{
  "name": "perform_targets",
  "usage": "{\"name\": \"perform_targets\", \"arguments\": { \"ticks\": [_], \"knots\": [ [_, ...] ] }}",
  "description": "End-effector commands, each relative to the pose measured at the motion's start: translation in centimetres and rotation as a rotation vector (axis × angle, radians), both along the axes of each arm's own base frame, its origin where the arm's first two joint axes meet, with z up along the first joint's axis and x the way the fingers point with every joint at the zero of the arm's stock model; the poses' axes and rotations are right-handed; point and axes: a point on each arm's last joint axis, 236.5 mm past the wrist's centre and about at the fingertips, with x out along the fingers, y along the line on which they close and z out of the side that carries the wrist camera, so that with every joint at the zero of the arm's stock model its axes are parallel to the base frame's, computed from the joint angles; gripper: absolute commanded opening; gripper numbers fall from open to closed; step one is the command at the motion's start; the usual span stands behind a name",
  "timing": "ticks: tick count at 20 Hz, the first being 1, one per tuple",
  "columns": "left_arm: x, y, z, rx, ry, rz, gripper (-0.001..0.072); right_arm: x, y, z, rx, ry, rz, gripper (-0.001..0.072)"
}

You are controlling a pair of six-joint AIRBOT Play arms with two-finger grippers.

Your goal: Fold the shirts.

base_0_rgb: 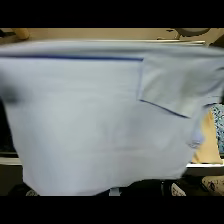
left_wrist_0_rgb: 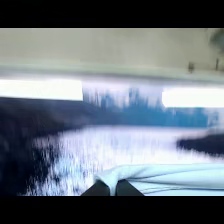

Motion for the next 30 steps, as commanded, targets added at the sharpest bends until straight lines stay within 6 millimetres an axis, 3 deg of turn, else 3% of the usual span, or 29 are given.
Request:
{"name": "perform_targets", "arguments": {
  "ticks": [1, 3, 4, 6, 8, 10, 12, 13, 15, 17, 20, 22, 24, 25, 27, 30],
  "knots": [
    [4.4, 1.6, -16.4, -0.071, 0.409, -0.026, 0.0023, 4.7, 1.7, -16.4, 0.137, 0.486, 0.068, 0.0017],
    [6.7, 2.5, -23.7, -0.123, 0.542, -0.005, 0.0023, 8.2, 3.2, -24.3, 0.194, 0.607, 0.066, 0.0017],
    [8.0, 3.1, -26.4, -0.141, 0.578, 0.008, 0.0022, 10.2, 4.1, -27.2, 0.199, 0.618, 0.067, 0.0017],
    [10.9, 3.8, -29.8, -0.178, 0.595, 0.031, 0.0023, 14.2, 5.9, -31.7, 0.211, 0.572, 0.062, 0.0018],
    [13.5, 4.1, -31.9, -0.214, 0.591, 0.043, 0.0023, 18.0, 6.5, -33.0, 0.282, 0.463, -0.010, 0.0018],
    [15.9, 4.2, -32.6, -0.243, 0.565, 0.051, 0.0023, 21.4, 6.1, -31.9, 0.345, 0.317, -0.091, 0.0018],
    [18.1, 4.8, -32.2, -0.244, 0.513, 0.064, 0.0024, 23.5, 5.9, -30.4, 0.373, 0.211, -0.111, 0.0018],
    [18.8, 5.0, -31.9, -0.244, 0.496, 0.068, 0.0023, 23.6, 6.0, -30.3, 0.381, 0.206, -0.110, 0.0018],
    [18.4, 4.6, -31.7, -0.243, 0.519, 0.046, 0.0024, 21.8, 6.4, -31.1, 0.358, 0.292, -0.079, 0.0018],
    [14.6, 3.1, -32.4, -0.230, 0.671, -0.065, 0.0024, 17.8, 5.9, -31.4, 0.229, 0.439, 0.021, 0.0019],
    [5.5, 3.4, -35.8, -0.192, 1.070, -0.077, 0.0023, 9.4, 4.9, -32.6, 0.153, 0.777, 0.040, 0.0020],
    [2.7, 3.0, -38.7, -0.202, 1.178, -0.051, 0.0023, 6.0, 5.6, -35.2, 0.186, 0.927, 0.038, 0.0019],
    [0.8, 1.7, -41.5, -0.236, 1.244, -0.038, 0.0032, 4.9, 6.8, -38.3, 0.254, 0.971, 0.003, 0.0020],
    [0.3, 1.2, -42.1, -0.245, 1.259, -0.043, 0.0117, 4.7, 7.1, -39.1, 0.276, 0.981, -0.013, 0.0035],
    [0.7, 1.5, -41.0, -0.251, 1.228, -0.042, 0.0500, 4.9, 7.0, -38.3, 0.285, 0.972, -0.026, 0.0386],
    [1.2, 4.1, -36.9, -0.252, 1.111, 0.016, 0.0521, 1.8, 4.1, -34.7, 0.191, 1.035, 0.023, 0.0482]
  ]
}}
